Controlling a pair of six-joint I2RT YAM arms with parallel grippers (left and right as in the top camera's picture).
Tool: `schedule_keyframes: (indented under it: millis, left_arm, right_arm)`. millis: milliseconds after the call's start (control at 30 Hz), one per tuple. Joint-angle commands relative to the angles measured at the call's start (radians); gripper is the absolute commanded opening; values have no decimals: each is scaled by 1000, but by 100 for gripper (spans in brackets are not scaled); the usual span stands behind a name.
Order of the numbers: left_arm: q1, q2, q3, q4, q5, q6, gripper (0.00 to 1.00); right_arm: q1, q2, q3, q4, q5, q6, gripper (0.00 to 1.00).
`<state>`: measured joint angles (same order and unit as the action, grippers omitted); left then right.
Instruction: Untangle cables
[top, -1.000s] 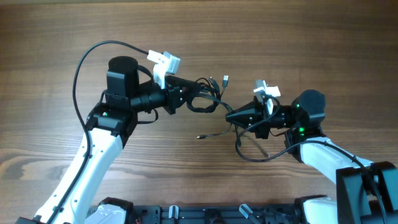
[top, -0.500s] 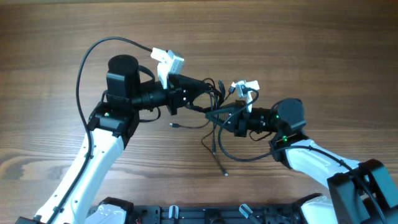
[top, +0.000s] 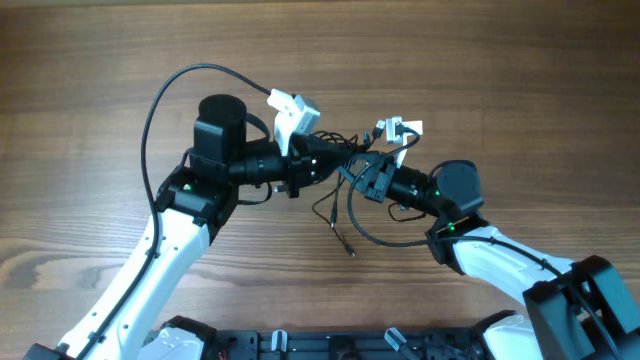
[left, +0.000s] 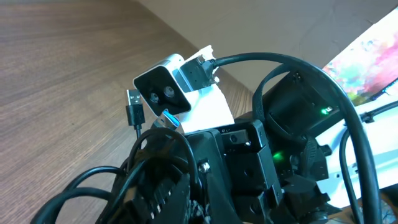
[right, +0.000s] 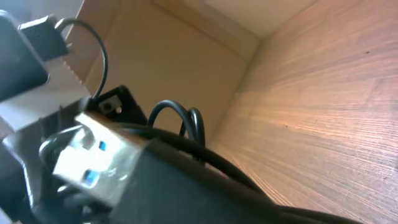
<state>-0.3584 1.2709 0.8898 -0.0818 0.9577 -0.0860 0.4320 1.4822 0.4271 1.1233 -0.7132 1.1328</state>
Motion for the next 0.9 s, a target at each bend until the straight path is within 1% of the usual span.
schedule_keyframes:
  millis: [0,33,67,133,300,367,400,433,600,700,767,800,867]
  left_arm:
    - [-18,-14,8,-5,50,22,4]
    - [-23,-14,8,-5,50,22,4]
    - [-26,-14,8,-5,49,22,4]
    - [-22,-14,8,-4,39,23,4]
    - [32,-14,8,4,10,18,4]
    - [63,-14,8,22,10,-21,4]
    - [87,-14,8,38,9,-53,4]
    - [103,-14,8,48,-3,-84,4]
    - [143,-14,8,48,-164,-293,4]
    - [143,-14,8,44,-253,-395,4]
    - [143,-14,8,43,-256,-401,4]
    - [143,-14,8,36,-256,-402,4]
    - [143,-14,8,7,-256,-402,4]
  right_arm:
    - [-3,10,5,-9,187,101,8]
    - [-3,10,5,-9,203,109,10]
    - [-3,10,5,-10,208,109,17]
    - [-3,10,5,-26,181,108,29]
    - [-3,10,5,-124,97,99,55]
    - [-3,10,5,-160,77,99,76]
    - [-3,10,5,-177,66,99,100]
    - [-3,10,5,-191,61,99,100]
    - [-4,10,5,-204,33,92,100]
    - [-4,10,5,-204,4,11,100]
    - [-5,10,5,-201,-3,-58,100]
    - [-10,10,5,-188,-18,-134,100]
    - [-36,10,5,-182,-48,-220,100]
